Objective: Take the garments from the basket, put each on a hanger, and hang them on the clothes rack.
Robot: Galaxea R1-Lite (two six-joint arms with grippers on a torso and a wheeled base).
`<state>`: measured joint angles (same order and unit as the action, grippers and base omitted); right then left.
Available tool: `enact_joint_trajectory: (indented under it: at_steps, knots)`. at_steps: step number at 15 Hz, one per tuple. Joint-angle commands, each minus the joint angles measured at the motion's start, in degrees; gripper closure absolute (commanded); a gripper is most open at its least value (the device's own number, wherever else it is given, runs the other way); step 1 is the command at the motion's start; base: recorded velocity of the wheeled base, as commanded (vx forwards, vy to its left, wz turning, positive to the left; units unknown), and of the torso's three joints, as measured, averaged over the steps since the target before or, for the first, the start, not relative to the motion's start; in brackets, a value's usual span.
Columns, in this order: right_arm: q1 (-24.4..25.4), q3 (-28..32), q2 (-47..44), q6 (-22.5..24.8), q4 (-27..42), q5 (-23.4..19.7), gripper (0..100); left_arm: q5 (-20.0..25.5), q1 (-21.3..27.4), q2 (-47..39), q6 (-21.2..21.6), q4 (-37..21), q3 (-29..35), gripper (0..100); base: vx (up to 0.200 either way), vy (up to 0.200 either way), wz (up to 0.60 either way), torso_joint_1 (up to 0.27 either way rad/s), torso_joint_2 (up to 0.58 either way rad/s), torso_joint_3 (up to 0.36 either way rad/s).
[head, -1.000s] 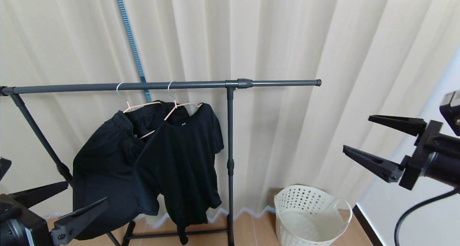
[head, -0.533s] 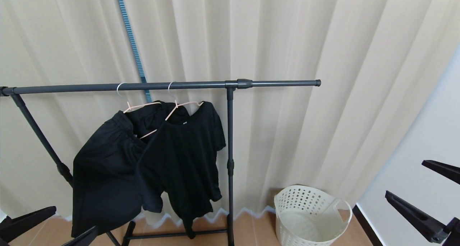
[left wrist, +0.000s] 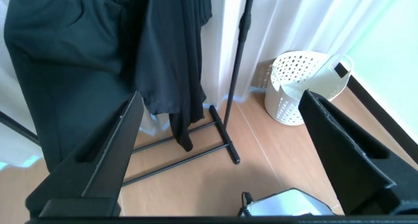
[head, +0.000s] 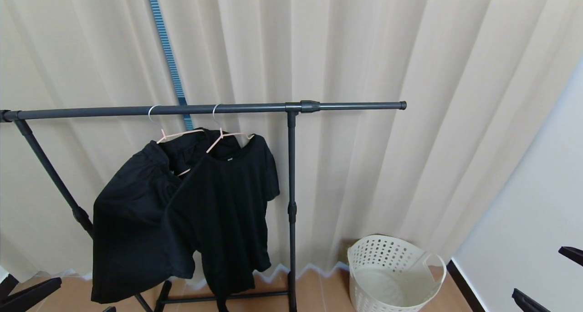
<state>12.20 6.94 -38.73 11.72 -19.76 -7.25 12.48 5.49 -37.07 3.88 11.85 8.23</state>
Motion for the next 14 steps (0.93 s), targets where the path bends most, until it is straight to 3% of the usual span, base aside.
enact_joint_trajectory:
  at_steps: [1,9,14]
  knots:
    - [-0.07,-2.37,4.01,-0.38,0.34,-0.04,0,-0.09,-0.04,1.65,-0.01,0.02,-1.46,0,0.000,0.000,0.00,0.000,0.00,0.000]
    - [-2.80,-6.94,13.24,-0.99,0.95,0.22,0,-0.18,-0.74,6.49,0.25,0.02,-7.00,0,0.000,0.000,0.00,0.000,0.00,0.000]
    - [-3.41,-6.94,22.65,-1.08,10.88,0.22,0,-1.41,-0.83,9.91,1.05,-1.83,-8.23,0,0.000,0.000,0.00,0.000,0.00,0.000]
